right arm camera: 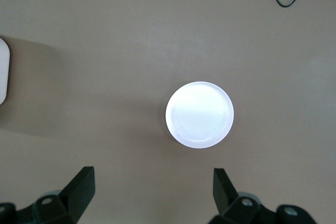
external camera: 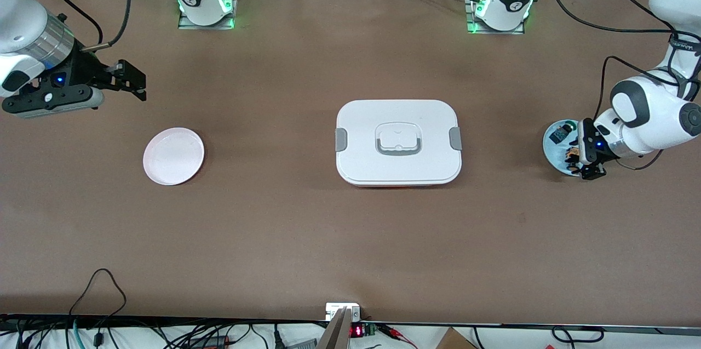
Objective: Transfer orange switch to right arm and place
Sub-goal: 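Close the left gripper on the orange switch's body, then lift the orange switch and carry it over the white box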
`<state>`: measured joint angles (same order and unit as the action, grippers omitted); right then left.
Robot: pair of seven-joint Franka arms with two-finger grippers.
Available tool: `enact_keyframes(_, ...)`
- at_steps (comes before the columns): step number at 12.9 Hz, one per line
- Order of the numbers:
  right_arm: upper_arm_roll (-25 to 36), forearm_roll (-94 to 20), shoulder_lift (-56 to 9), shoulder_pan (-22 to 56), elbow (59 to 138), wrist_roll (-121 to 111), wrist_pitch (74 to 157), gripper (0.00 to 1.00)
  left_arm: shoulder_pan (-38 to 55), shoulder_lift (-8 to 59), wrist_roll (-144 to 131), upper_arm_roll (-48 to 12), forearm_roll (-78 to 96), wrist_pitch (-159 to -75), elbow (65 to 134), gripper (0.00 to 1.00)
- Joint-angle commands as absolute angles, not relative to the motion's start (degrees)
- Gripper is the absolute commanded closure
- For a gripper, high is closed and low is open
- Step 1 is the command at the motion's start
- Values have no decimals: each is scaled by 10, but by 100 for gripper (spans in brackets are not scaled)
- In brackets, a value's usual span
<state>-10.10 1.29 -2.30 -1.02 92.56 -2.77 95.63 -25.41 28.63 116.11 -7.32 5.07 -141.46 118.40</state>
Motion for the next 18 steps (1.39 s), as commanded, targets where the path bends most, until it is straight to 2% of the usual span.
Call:
enact_keyframes(1, -104, 10, -23, -13, 919, -23, 954, 0, -265, 297, 1178, -76, 56, -1421, 1185, 12)
enact_keyframes(2, -104, 10, -23, -13, 920, -23, 954, 0, -265, 297, 1178, -76, 56, -1421, 1185, 21)
enact_keyframes(4, -104, 10, -23, -13, 920, -23, 953, 0, -264, 292, 1178, -77, 56, -1411, 1183, 49)
enact_keyframes(5, -104, 10, -23, -13, 920, -23, 952, 0, -264, 289, 1177, -77, 56, -1395, 1179, 57)
enact_keyframes(8, -104, 10, -23, -13, 920, -23, 952, 0, -261, 266, 1139, -79, 57, -1331, 1154, 57)
enact_keyframes(11, -104, 10, -23, -13, 920, -23, 951, 0, -252, 266, 1107, -82, 67, -1203, 1084, 57)
enact_keyframes(18, -104, 10, -24, -13, 919, -23, 952, 0, -252, 270, 1107, -191, 295, -1021, 1032, 57)
